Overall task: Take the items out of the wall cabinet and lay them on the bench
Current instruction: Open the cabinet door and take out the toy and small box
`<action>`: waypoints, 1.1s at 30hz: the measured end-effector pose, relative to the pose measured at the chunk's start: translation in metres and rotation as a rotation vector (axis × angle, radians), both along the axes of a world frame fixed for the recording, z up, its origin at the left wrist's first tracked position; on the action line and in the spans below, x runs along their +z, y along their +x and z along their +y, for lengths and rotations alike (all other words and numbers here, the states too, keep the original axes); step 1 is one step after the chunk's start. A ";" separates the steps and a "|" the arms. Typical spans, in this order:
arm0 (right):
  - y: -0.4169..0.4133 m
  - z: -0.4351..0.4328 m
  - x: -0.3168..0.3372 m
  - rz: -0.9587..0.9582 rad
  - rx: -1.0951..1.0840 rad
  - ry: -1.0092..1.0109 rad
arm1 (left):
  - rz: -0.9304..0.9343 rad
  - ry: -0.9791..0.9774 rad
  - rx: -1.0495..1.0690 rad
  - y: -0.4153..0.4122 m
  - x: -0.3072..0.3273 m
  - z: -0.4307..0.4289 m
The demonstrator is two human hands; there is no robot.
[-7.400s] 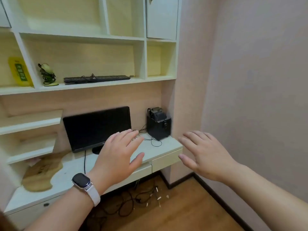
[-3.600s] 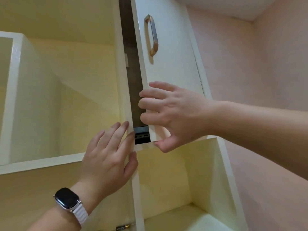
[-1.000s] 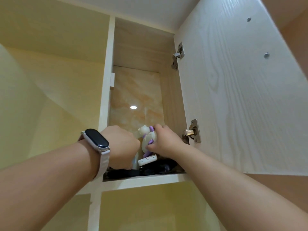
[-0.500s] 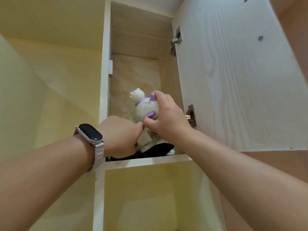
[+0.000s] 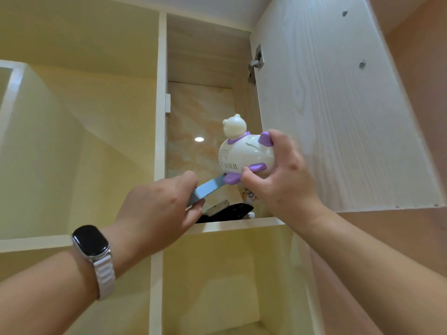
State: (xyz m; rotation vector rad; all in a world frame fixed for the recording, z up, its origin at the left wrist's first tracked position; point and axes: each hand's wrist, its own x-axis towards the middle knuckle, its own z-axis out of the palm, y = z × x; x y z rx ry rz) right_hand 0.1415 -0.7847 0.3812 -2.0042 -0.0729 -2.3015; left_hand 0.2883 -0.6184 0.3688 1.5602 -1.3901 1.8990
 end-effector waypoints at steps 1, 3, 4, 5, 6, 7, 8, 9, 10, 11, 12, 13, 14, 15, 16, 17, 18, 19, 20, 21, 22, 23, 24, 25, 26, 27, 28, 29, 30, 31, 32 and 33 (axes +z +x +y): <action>-0.002 0.000 -0.005 -0.019 -0.002 -0.003 | 0.005 -0.014 -0.030 -0.002 -0.004 0.002; -0.007 0.003 -0.015 -0.056 -0.013 0.006 | 0.029 -0.070 -0.100 -0.004 -0.014 0.007; -0.010 0.006 -0.019 -0.069 -0.019 0.014 | 0.071 -0.115 -0.145 -0.005 -0.020 0.010; -0.013 0.010 -0.023 -0.077 -0.028 0.018 | 0.134 -0.175 -0.209 -0.005 -0.025 0.014; -0.015 0.014 -0.026 -0.080 -0.044 0.014 | 0.218 -0.240 -0.293 -0.005 -0.031 0.018; -0.018 0.019 -0.028 -0.078 -0.066 0.008 | 0.318 -0.290 -0.391 -0.004 -0.035 0.020; -0.021 0.023 -0.030 -0.073 -0.088 0.000 | 0.414 -0.312 -0.490 -0.003 -0.039 0.023; -0.024 0.028 -0.031 -0.068 -0.111 -0.006 | 0.478 -0.319 -0.571 -0.002 -0.043 0.024; -0.029 0.033 -0.033 -0.067 -0.141 -0.007 | 0.514 -0.319 -0.631 -0.003 -0.046 0.026; -0.034 0.039 -0.035 -0.068 -0.178 -0.005 | 0.538 -0.310 -0.675 -0.004 -0.049 0.028; -0.039 0.046 -0.037 -0.071 -0.218 -0.001 | 0.563 -0.293 -0.713 -0.005 -0.053 0.030; -0.044 0.053 -0.041 -0.072 -0.255 0.004 | 0.597 -0.275 -0.749 -0.005 -0.057 0.032; -0.047 0.060 -0.045 -0.069 -0.284 0.012 | 0.641 -0.260 -0.787 -0.004 -0.062 0.035; -0.051 0.068 -0.050 -0.062 -0.304 0.024 | 0.693 -0.248 -0.830 -0.003 -0.068 0.037; -0.054 0.075 -0.056 -0.055 -0.320 0.046 | 0.751 -0.234 -0.872 -0.002 -0.076 0.038; -0.057 0.082 -0.062 -0.051 -0.331 0.076 | 0.804 -0.215 -0.905 -0.001 -0.085 0.038; -0.060 0.089 -0.069 -0.051 -0.341 0.110 | 0.853 -0.196 -0.929 -0.001 -0.094 0.040; -0.063 0.095 -0.076 -0.052 -0.358 0.146 | 0.892 -0.179 -0.950 -0.002 -0.104 0.041; -0.066 0.103 -0.084 -0.051 -0.381 0.182 | 0.923 -0.160 -0.978 -0.003 -0.113 0.043; -0.069 0.111 -0.093 -0.047 -0.399 0.215 | 0.950 -0.135 -1.009 -0.004 -0.122 0.045; -0.071 0.120 -0.103 -0.041 -0.412 0.244 | 0.978 -0.102 -1.044 -0.006 -0.131 0.047; -0.074 0.128 -0.113 -0.037 -0.425 0.267 | 1.005 -0.062 -1.075 -0.007 -0.140 0.049; -0.077 0.137 -0.124 -0.032 -0.446 0.290 | 1.026 -0.021 -1.101 -0.008 -0.148 0.051; -0.081 0.146 -0.135 -0.025 -0.468 0.319 | 1.045 0.018 -1.126 -0.009 -0.158 0.052; -0.084 0.155 -0.146 -0.018 -0.481 0.358 | 1.065 0.055 -1.155 -0.011 -0.169 0.054; -0.089 0.163 -0.157 -0.012 -0.491 0.405 | 1.096 0.091 -1.192 -0.014 -0.180 0.055; -0.094 0.172 -0.167 -0.009 -0.505 0.452 | 1.143 0.126 -1.231 -0.017 -0.191 0.058; -0.099 0.180 -0.178 -0.009 -0.525 0.501 | 1.205 0.161 -1.262 -0.020 -0.202 0.059; -0.105 0.189 -0.189 -0.009 -0.548 0.552 | 1.272 0.200 -1.285 -0.024 -0.214 0.060; -0.112 0.196 -0.200 -0.013 -0.571 0.604 | 1.339 0.240 -1.309 -0.027 -0.226 0.060; -0.119 0.205 -0.211 -0.018 -0.588 0.658 | 1.402 0.278 -1.350 -0.031 -0.238 0.059; -0.126 0.213 -0.222 -0.025 -0.601 0.709 | 1.467 0.315 -1.396 -0.035 -0.251 0.058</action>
